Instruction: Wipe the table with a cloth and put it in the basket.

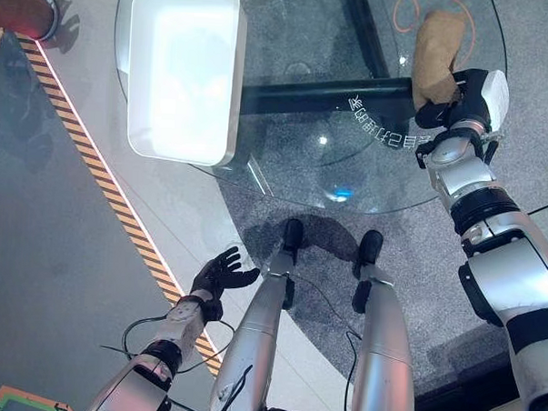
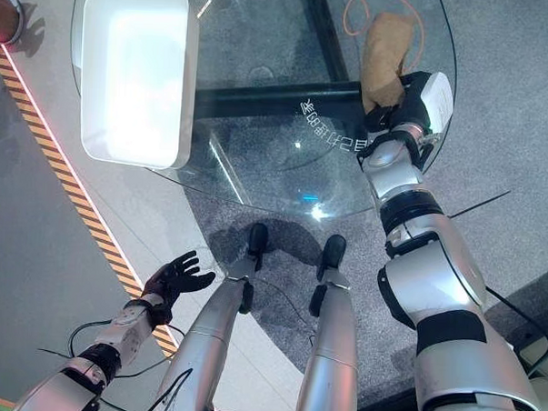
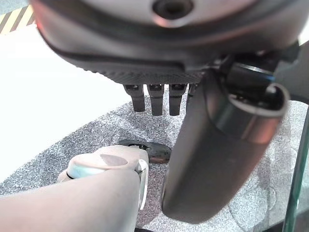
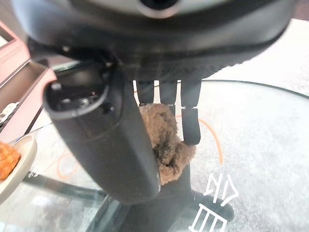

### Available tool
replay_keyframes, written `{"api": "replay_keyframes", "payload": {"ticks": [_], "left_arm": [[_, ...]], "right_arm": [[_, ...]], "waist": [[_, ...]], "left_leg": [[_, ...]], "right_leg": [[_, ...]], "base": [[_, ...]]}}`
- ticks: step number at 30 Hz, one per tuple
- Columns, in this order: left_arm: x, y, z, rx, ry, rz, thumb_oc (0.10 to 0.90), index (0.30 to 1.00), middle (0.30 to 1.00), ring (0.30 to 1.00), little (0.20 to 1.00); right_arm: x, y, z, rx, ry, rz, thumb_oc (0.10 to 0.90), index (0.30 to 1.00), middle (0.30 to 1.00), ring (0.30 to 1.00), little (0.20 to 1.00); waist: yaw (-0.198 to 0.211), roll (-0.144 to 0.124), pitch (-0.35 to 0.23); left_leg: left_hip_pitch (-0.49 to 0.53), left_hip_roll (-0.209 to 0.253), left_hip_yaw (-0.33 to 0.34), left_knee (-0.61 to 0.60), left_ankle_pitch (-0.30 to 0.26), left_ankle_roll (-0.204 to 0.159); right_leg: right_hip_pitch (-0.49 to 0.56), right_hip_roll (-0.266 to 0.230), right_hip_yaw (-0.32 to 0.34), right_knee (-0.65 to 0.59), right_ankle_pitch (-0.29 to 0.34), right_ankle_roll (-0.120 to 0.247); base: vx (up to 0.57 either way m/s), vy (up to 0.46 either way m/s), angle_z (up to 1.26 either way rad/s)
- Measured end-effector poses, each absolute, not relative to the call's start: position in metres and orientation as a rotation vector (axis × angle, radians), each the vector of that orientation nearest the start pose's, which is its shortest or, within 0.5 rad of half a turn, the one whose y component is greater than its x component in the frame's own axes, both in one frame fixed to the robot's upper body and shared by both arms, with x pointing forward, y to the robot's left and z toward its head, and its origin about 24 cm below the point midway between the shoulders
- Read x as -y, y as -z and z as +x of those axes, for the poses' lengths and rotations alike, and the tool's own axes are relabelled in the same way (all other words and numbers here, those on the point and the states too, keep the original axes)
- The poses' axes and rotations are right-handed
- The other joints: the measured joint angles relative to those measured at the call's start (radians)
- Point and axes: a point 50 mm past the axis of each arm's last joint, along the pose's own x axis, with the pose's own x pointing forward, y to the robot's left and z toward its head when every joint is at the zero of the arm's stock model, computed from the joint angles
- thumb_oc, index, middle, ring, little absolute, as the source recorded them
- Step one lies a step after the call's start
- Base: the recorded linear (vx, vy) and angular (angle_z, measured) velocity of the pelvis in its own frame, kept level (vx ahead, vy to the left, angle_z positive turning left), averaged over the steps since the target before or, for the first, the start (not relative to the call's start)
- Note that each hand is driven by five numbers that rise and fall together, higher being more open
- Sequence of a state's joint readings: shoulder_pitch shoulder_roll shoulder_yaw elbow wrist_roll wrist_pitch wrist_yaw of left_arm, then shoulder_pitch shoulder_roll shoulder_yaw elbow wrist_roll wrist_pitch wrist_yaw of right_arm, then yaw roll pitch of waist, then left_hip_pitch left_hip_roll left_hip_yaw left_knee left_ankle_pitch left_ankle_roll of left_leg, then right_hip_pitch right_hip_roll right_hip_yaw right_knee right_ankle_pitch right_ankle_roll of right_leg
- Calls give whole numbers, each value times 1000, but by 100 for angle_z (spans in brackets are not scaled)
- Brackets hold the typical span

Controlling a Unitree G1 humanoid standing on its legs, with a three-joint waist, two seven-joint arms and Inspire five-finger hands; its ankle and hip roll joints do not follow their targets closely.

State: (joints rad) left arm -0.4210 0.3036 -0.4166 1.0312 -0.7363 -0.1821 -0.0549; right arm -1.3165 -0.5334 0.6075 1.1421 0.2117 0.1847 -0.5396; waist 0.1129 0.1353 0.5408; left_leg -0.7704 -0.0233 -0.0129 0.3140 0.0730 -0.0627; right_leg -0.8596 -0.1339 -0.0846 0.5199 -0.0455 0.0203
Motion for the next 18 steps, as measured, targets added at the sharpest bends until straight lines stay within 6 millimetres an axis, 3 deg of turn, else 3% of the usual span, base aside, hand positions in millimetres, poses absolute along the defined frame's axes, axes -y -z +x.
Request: {"api": "replay_keyframes", "payload": {"ticks": [9,18], "left_arm": [[-188,52,288,-473,24,-158,800,900,900,900,900],[-180,51,290,-464,37,-173,800,900,900,900,900]], "right_arm": [[204,-252,421,189,470,-952,100,300,300,300,200],[158,-230,422,245,213,-1055,100,300,300,300,200]], "waist": [[-5,0,0],[6,1,0]], "left_leg": [[0,7,-21,-18,13,-6],[15,6,-24,-47,28,-13]], "right_leg": [[-2,1,-19,1,-2,-11],[0,-1,-22,5,-4,-14]], "base": [[-6,-4,2],[0,0,1]]}}
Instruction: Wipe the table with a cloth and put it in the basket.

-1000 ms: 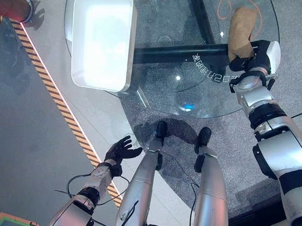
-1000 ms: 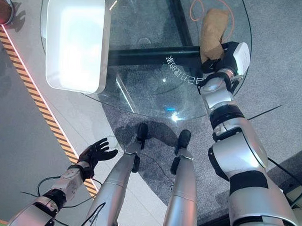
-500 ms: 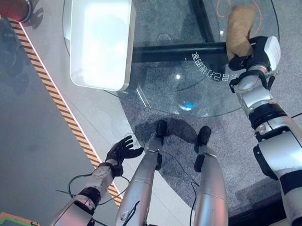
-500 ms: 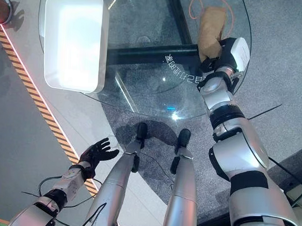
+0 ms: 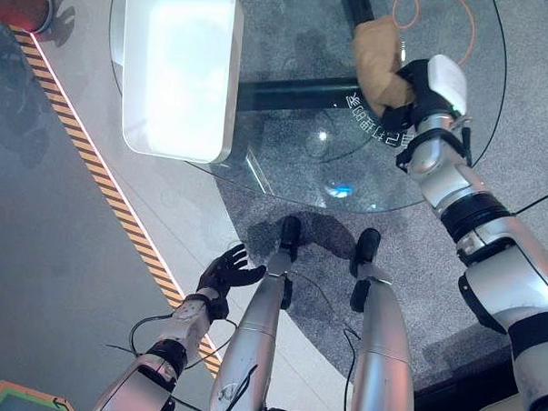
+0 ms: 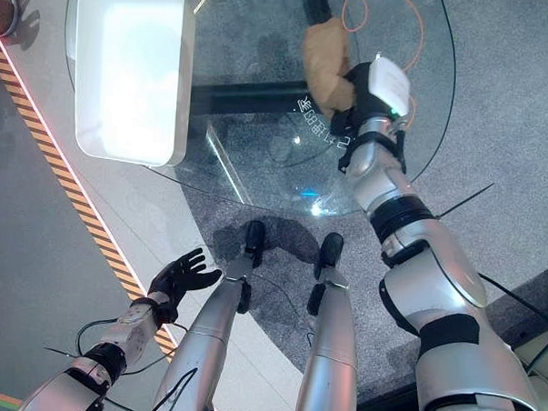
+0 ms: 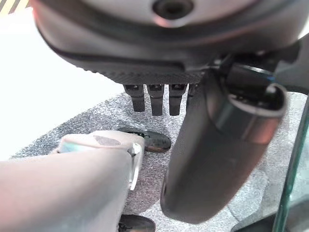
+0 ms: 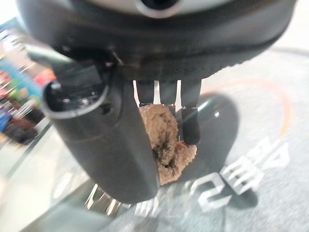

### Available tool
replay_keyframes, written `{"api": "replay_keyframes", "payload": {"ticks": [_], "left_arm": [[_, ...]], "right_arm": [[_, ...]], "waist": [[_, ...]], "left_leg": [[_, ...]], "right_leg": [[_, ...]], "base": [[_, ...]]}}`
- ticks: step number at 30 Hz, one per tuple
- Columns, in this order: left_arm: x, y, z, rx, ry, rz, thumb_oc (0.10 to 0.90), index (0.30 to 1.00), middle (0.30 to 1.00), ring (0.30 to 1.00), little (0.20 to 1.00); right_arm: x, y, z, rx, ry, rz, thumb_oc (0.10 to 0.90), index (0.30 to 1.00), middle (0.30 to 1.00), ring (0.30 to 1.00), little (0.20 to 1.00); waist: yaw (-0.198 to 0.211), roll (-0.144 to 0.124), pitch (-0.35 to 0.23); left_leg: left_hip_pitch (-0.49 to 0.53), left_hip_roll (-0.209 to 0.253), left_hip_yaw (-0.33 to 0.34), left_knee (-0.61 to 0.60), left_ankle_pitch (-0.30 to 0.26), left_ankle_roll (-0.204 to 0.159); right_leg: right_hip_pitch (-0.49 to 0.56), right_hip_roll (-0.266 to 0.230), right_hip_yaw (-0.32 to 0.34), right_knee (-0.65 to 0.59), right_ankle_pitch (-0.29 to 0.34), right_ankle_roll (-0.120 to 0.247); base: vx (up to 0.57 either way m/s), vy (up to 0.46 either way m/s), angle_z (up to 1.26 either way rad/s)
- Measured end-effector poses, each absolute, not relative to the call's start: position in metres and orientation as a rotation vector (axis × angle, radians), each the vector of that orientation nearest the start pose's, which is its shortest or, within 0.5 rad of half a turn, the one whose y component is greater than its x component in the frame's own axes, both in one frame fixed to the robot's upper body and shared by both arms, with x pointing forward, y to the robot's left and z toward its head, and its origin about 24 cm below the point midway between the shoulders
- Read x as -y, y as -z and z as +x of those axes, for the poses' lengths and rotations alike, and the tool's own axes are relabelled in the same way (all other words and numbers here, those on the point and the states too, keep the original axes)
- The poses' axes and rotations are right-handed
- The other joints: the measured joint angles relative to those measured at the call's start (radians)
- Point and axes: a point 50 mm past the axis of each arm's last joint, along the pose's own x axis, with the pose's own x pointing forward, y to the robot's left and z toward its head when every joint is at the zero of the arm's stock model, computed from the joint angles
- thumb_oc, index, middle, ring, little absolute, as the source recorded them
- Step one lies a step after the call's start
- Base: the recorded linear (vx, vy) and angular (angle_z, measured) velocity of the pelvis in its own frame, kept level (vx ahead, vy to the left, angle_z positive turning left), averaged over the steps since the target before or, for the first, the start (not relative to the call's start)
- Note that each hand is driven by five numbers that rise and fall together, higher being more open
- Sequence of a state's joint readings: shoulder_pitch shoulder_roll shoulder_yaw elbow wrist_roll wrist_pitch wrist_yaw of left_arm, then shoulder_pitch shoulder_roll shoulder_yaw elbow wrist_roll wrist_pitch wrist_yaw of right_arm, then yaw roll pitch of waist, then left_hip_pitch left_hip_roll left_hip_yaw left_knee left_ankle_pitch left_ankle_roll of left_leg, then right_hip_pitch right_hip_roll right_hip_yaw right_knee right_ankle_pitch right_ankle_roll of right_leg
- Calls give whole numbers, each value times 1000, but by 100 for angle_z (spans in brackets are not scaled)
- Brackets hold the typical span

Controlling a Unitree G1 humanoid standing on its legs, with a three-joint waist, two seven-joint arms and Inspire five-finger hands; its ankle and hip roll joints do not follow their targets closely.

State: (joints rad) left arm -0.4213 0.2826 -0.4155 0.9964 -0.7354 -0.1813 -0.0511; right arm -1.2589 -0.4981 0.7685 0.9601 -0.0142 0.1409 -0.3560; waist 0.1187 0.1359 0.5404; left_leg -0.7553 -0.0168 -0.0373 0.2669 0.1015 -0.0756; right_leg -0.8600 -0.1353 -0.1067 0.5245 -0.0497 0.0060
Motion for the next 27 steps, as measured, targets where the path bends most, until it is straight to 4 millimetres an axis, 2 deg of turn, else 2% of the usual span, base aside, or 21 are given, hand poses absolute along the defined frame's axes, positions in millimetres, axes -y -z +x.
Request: {"api": "replay_keyframes", "payload": {"ticks": [5,13,27], "left_arm": [[-180,51,289,-466,33,-172,800,900,900,900,900],[-180,52,289,-469,32,-172,800,900,900,900,900],[-183,60,284,-543,9,-161,800,900,900,900,900]], "right_arm": [[131,-215,419,262,56,-1121,100,300,300,300,200],[107,-195,413,273,-116,-1212,100,300,300,300,200],[99,-190,411,271,-188,-1239,100,300,300,300,200]], "waist": [[5,1,-1],[13,1,-1],[13,1,-1]], "left_leg": [[3,2,0,-7,4,-2],[3,-1,-5,-8,5,-3],[3,-1,-7,-11,5,-3]], "right_leg": [[0,0,-2,1,-1,-2],[-1,-5,-10,10,-9,-4],[-1,-5,-14,12,-13,-5]], "base": [[0,0,0],[3,0,2],[0,0,0]]}}
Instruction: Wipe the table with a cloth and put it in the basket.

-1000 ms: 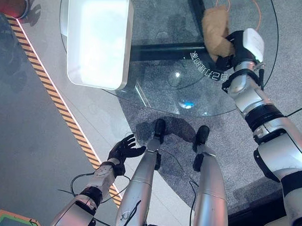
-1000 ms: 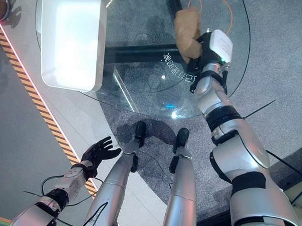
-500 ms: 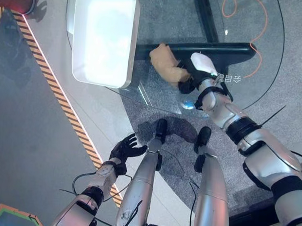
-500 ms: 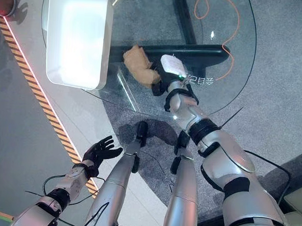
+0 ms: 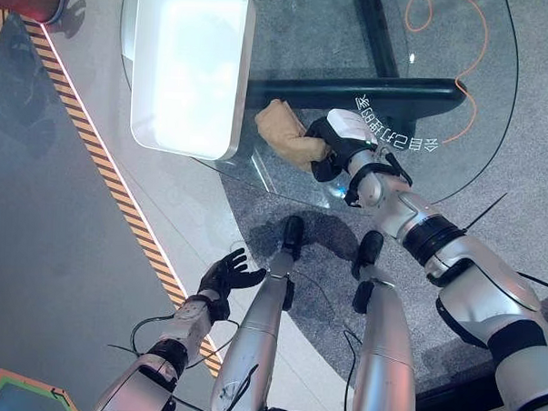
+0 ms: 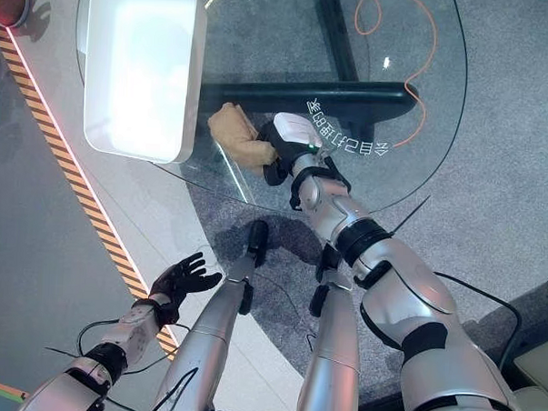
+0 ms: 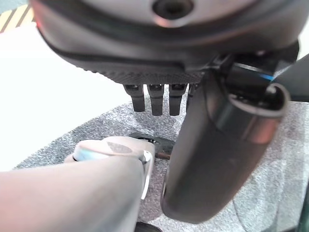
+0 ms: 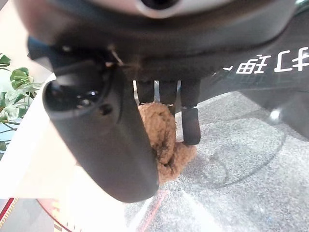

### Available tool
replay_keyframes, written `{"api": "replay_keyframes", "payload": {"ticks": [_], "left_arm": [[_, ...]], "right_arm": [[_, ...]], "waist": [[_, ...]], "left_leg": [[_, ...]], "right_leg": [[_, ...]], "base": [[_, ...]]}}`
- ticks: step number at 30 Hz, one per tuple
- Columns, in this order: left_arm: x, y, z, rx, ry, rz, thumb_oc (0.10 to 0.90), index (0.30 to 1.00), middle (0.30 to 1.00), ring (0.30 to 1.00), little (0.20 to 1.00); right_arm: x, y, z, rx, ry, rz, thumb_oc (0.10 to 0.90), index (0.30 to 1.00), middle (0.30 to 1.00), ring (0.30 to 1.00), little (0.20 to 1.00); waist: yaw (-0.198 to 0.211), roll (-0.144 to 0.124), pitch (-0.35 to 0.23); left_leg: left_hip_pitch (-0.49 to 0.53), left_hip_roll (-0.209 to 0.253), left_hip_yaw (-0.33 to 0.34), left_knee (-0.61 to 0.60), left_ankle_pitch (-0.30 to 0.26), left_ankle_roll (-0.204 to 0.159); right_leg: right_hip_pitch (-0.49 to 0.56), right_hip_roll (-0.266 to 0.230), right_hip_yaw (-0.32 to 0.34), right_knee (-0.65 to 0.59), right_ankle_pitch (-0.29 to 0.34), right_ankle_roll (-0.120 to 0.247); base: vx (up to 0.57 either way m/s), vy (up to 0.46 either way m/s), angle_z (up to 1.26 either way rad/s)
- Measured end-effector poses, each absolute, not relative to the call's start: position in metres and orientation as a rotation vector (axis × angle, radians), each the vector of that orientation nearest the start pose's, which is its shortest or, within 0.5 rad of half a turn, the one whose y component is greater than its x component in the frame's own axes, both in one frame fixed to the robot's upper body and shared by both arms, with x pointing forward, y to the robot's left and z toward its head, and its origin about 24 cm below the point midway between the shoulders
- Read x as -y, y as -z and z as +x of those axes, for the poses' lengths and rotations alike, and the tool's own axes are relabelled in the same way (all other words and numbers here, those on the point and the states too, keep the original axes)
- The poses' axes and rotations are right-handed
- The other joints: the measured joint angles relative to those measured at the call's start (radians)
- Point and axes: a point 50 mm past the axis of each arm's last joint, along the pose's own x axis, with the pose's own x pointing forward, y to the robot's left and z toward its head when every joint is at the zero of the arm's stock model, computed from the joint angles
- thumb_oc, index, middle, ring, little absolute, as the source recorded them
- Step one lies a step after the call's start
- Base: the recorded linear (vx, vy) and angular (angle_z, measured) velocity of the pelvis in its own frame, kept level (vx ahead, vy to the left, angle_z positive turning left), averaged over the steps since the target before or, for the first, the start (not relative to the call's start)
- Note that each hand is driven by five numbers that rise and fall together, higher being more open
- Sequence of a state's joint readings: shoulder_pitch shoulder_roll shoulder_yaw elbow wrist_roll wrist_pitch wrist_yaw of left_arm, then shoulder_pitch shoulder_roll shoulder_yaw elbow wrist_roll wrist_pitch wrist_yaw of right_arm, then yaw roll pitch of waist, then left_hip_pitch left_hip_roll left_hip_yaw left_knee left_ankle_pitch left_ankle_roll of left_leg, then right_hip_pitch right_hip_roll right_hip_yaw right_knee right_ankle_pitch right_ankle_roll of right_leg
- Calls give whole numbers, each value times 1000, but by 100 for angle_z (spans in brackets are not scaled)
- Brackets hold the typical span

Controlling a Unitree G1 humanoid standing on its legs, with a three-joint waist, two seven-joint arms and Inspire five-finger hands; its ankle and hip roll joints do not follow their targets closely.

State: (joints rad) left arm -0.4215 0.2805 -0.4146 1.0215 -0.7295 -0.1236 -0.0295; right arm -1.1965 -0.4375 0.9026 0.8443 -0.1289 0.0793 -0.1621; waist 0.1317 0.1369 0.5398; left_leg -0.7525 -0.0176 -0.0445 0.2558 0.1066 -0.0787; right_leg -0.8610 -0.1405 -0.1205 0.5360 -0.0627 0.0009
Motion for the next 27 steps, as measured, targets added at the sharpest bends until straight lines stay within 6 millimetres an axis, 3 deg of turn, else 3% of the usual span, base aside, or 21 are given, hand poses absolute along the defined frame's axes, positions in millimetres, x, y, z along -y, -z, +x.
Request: {"api": "replay_keyframes", "payload": {"ticks": [11,17,21,27], "left_arm": [[-181,67,280,-590,12,-160,800,900,900,900,900],[-181,67,280,-590,13,-160,800,900,900,900,900],[-181,67,280,-588,13,-161,800,900,900,900,900],[-181,65,280,-568,11,-164,800,900,900,900,900]], "right_arm": [[100,-185,410,297,-137,-1219,100,300,300,300,200],[111,-188,411,327,20,-1123,100,300,300,300,200],[133,-197,415,312,213,-971,100,300,300,300,200],[182,-215,414,302,542,-839,100,300,300,300,200]], "waist": [[1,0,0],[4,0,0],[10,0,0],[9,0,0]], "left_leg": [[0,0,0,1,0,0],[0,-1,0,3,1,-1],[-1,-4,0,4,1,0],[-4,-9,1,6,1,1]], "right_leg": [[0,-2,0,2,0,0],[0,-3,0,2,0,0],[0,-6,0,3,0,0],[-1,-11,1,-2,0,2]], "base": [[0,0,0],[2,5,0],[0,0,0],[0,0,0]]}}
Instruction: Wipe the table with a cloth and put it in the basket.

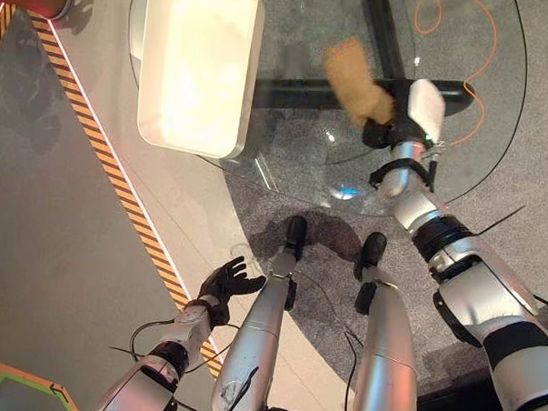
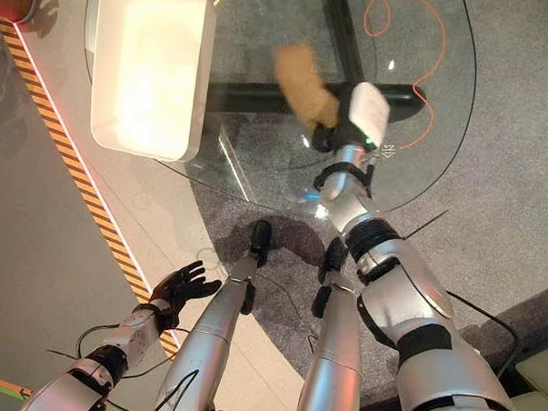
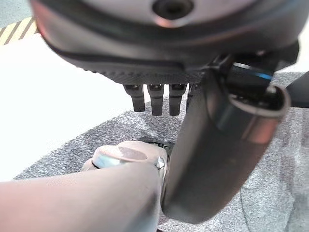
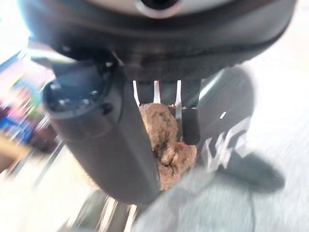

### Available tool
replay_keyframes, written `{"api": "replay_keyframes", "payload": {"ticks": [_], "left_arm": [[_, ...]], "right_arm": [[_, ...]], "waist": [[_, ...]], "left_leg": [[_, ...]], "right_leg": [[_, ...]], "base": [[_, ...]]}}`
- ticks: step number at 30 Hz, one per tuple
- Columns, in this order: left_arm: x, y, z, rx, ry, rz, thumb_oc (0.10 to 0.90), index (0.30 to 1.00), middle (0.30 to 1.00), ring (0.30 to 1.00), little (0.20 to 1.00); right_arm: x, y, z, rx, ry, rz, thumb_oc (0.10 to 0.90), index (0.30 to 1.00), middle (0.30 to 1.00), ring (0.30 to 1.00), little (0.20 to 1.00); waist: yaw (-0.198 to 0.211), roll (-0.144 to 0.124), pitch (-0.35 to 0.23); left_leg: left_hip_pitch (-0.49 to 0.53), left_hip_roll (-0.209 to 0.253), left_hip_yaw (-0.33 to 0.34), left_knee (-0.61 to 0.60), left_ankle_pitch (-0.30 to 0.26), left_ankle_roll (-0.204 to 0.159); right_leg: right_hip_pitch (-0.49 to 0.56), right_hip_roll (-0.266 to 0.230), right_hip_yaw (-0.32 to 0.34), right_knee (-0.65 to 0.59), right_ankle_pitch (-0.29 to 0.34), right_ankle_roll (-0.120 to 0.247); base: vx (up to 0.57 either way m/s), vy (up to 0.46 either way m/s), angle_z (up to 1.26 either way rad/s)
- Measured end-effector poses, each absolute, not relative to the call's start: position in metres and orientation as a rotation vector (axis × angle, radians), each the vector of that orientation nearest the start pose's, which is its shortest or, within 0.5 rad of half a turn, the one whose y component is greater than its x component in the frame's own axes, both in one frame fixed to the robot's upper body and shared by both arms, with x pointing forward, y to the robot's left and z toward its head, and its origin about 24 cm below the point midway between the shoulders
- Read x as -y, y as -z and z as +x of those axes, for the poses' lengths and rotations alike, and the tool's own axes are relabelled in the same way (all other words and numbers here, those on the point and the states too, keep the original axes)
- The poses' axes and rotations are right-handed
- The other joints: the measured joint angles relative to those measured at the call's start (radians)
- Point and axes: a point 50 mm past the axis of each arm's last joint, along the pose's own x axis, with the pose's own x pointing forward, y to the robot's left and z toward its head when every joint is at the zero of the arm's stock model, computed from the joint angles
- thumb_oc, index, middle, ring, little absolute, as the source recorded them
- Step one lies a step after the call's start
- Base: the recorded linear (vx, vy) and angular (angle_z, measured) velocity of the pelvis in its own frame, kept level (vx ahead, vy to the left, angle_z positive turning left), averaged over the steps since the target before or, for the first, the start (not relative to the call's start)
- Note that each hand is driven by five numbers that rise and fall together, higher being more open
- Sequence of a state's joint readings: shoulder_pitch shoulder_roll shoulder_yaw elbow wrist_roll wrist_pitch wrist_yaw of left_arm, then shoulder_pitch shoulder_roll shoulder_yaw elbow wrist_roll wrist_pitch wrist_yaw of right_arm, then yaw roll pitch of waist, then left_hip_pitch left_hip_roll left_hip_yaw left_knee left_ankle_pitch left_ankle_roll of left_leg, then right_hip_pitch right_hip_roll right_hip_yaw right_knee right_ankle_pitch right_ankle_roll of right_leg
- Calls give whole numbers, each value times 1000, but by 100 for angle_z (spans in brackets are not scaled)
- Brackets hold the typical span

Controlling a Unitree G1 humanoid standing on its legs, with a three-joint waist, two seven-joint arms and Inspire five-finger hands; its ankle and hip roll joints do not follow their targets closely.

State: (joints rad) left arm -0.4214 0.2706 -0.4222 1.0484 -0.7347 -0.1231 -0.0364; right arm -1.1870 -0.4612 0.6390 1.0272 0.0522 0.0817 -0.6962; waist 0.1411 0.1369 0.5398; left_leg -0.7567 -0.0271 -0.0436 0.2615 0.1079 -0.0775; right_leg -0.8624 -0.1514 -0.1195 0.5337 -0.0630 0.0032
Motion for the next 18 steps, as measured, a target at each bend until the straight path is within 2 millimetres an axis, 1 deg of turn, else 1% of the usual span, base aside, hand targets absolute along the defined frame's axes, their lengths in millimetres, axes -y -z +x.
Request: {"api": "replay_keyframes", "payload": {"ticks": [5,8,11,12,15,18], "left_arm": [[-181,64,281,-555,10,-167,800,900,900,900,900],[-182,64,281,-551,4,-182,800,900,900,900,900],[-182,64,282,-550,10,-193,800,900,900,900,900],[-181,63,282,-546,17,-201,800,900,900,900,900],[-181,63,282,-546,19,-202,800,900,900,900,900],[-183,62,282,-544,17,-198,800,900,900,900,900]], "right_arm": [[211,-223,409,305,697,-799,100,300,300,300,200],[218,-228,407,306,752,-729,100,300,300,300,200],[226,-230,407,301,780,-706,100,300,300,300,200],[232,-230,406,295,797,-706,100,300,300,300,200],[243,-232,404,288,839,-691,100,300,300,300,200],[247,-235,403,287,861,-654,100,300,300,300,200]], "waist": [[-7,0,0],[-10,0,0],[-9,0,0],[-8,0,0],[-6,0,0],[-9,0,0]], "left_leg": [[-11,1,3,-1,-1,2],[-21,3,4,0,-1,2],[-23,4,4,0,-2,3],[-25,4,4,1,-2,3],[-31,1,3,2,-3,5],[-33,-3,4,1,-4,8]], "right_leg": [[-12,2,3,-3,0,1],[-23,4,5,-3,1,1],[-23,6,5,-5,1,1],[-24,9,5,-7,2,2],[-25,9,4,-13,4,6],[-26,7,6,-16,6,9]], "base": [[1,0,-1],[3,-2,-1],[0,0,0],[0,0,0],[0,-10,0],[0,0,0]]}}
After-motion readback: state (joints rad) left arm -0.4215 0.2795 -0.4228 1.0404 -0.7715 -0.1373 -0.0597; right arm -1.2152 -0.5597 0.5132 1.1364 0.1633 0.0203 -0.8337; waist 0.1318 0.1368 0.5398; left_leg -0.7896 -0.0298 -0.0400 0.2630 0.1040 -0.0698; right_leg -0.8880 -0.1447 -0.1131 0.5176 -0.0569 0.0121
